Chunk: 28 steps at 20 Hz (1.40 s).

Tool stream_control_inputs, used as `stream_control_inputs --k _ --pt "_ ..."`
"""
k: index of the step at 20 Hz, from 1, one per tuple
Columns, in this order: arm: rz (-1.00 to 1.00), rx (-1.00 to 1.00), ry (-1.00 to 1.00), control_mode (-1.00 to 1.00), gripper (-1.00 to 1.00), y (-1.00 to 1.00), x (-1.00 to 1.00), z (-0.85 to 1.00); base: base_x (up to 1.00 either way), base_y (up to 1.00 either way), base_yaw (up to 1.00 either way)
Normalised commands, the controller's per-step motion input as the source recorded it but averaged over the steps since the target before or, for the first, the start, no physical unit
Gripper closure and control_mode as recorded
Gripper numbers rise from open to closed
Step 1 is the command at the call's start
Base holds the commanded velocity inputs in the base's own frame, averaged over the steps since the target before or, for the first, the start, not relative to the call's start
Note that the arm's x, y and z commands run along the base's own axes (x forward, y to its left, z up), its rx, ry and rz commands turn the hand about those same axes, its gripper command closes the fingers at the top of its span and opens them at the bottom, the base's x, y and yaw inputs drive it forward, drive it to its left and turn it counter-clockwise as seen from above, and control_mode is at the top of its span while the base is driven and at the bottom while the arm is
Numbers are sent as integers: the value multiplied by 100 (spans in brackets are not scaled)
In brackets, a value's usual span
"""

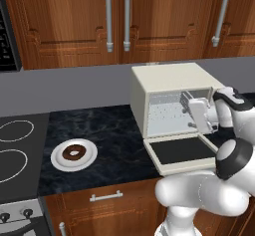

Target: Pick up the bagel from the plate, place it on the toaster oven rack, close the door, and set the timer.

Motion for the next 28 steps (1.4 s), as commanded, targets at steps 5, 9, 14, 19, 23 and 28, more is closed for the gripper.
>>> stream_control_inputs --k 5,9,14,19,23,28 --pt "-8 2 -1 -100 -100 2 29 -17 0 0 0" --pt "-9 0 0 -100 -100 4 25 -20 0 0 0" --pt "-5 0 -4 -100 -100 14 18 -13 0 0 0" --pt "-3 -1 -6 -100 -100 17 21 -9 0 0 0" --pt "0 -2 -6 -100 -100 15 22 -14 0 0 0" --pt "0 -5 -6 -100 -100 12 20 -10 0 0 0"
